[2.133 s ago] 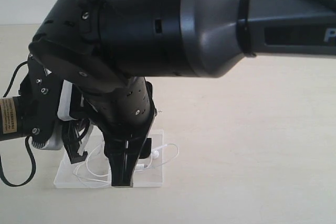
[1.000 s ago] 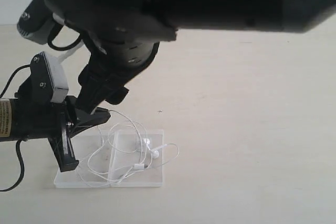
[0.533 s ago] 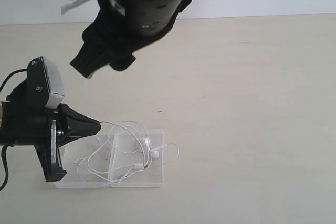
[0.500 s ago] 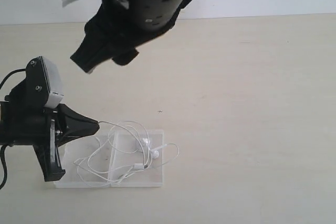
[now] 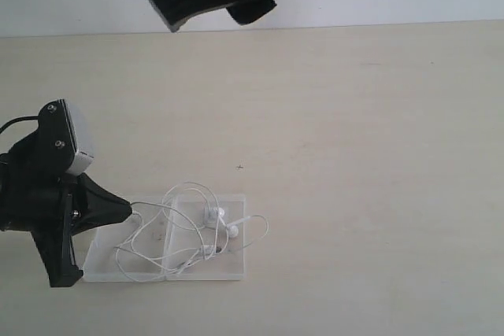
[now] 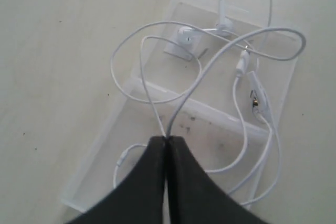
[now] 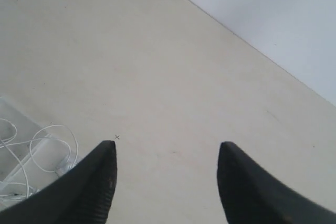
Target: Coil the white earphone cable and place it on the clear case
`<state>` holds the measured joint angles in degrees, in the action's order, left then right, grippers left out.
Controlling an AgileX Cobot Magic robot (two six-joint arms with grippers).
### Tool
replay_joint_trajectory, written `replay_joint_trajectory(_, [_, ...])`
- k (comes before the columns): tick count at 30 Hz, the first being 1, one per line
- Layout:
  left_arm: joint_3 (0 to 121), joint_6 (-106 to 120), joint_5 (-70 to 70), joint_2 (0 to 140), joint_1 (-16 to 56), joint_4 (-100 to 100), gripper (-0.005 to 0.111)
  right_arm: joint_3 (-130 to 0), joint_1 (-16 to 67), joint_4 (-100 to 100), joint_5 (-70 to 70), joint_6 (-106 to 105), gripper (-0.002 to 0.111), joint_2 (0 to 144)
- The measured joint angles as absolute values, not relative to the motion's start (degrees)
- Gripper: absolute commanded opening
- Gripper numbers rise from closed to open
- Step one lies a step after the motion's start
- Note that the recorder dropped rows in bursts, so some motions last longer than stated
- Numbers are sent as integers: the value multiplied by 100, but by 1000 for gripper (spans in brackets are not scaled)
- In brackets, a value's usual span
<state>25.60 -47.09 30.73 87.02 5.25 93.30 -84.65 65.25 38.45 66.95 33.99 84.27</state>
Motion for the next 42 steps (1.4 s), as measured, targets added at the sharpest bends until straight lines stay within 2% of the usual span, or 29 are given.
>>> replay_joint_trajectory(5, [2560,-4733,2955,8908,560,9108,3,-8465,6525,3845,6844,3421,55,8247])
replay_joint_trajectory(8, [2560,-4627,2900,9062,740,8884,16,-8465,6525,3845,6941,3432,55,8214])
replay_joint_trajectory(13, [2572,-4527,2809,9169,829,8525,45,-8465,6525,3835,6971,3432,55,8204])
replay_joint_trajectory(26, [2606,-4947,2616,9204,829,8418,78,-8465,6525,3802,6995,3443,55,8204])
replay_joint_trajectory(42, [2798,-9290,2996,9121,829,9923,79,-8465,6525,3802,6995,3453,55,8204])
